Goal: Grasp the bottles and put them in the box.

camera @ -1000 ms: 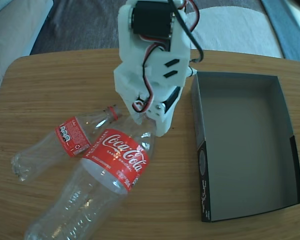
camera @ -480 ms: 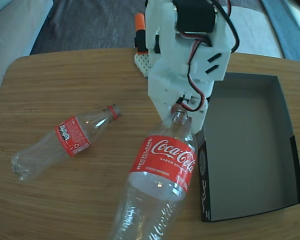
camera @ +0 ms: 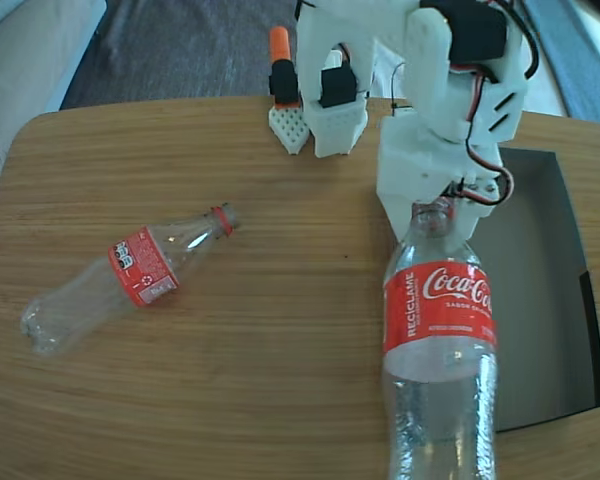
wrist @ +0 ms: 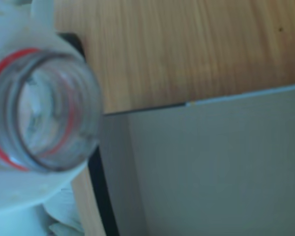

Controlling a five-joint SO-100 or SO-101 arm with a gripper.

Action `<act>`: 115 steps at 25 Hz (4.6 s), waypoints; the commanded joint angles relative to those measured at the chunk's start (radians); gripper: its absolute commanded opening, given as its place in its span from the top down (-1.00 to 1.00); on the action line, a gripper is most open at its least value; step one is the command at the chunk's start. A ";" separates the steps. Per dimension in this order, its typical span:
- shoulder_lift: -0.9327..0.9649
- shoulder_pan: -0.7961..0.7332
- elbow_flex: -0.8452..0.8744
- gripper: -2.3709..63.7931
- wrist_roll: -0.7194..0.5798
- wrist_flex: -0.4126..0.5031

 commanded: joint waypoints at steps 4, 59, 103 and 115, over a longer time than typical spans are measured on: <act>0.049 -0.091 0.037 0.70 -0.008 0.066; 0.239 -0.232 0.362 0.70 0.008 0.067; 0.433 -0.511 0.600 0.70 0.545 -0.081; 0.440 -0.514 0.621 0.70 0.509 -0.080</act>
